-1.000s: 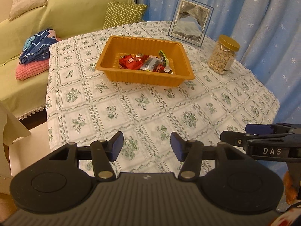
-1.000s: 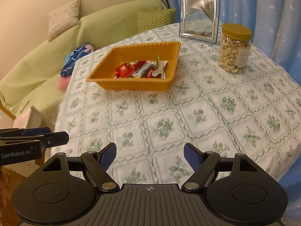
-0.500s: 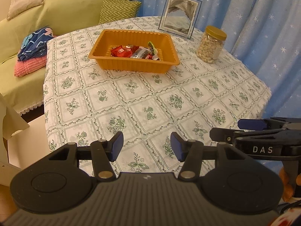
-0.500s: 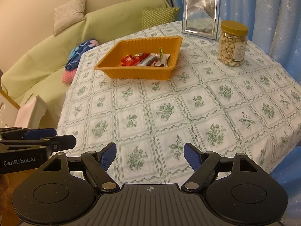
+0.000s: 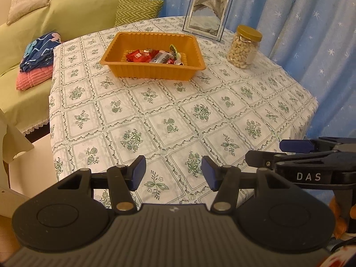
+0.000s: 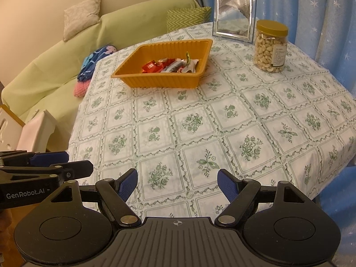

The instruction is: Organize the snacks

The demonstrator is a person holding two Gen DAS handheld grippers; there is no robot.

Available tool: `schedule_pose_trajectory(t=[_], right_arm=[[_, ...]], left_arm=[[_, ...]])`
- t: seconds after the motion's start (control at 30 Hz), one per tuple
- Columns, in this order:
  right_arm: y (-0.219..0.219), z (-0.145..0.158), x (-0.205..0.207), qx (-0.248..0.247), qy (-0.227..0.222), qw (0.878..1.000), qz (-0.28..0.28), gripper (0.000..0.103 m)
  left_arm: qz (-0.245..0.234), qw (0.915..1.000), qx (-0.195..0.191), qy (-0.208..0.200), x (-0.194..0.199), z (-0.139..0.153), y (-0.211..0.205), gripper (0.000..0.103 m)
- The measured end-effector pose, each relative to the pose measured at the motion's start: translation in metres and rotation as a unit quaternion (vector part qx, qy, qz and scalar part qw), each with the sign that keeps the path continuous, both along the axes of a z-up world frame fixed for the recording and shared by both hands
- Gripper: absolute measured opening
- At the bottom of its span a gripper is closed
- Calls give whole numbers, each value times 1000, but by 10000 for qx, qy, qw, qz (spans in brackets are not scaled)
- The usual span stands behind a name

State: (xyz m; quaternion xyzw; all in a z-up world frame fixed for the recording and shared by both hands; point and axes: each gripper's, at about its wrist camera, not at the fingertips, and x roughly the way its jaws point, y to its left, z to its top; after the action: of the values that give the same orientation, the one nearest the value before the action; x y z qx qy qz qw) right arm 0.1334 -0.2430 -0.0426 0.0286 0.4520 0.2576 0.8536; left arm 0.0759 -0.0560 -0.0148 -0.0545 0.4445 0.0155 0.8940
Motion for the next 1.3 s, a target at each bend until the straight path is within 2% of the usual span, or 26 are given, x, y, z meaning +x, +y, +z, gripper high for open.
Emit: schedule_pose_trajectory(t=[1.3], right_arm=[[6,-1,2,0,-14,10000,51,78]], left_arm=[[67,10000,6,-28,3,1,6,53]])
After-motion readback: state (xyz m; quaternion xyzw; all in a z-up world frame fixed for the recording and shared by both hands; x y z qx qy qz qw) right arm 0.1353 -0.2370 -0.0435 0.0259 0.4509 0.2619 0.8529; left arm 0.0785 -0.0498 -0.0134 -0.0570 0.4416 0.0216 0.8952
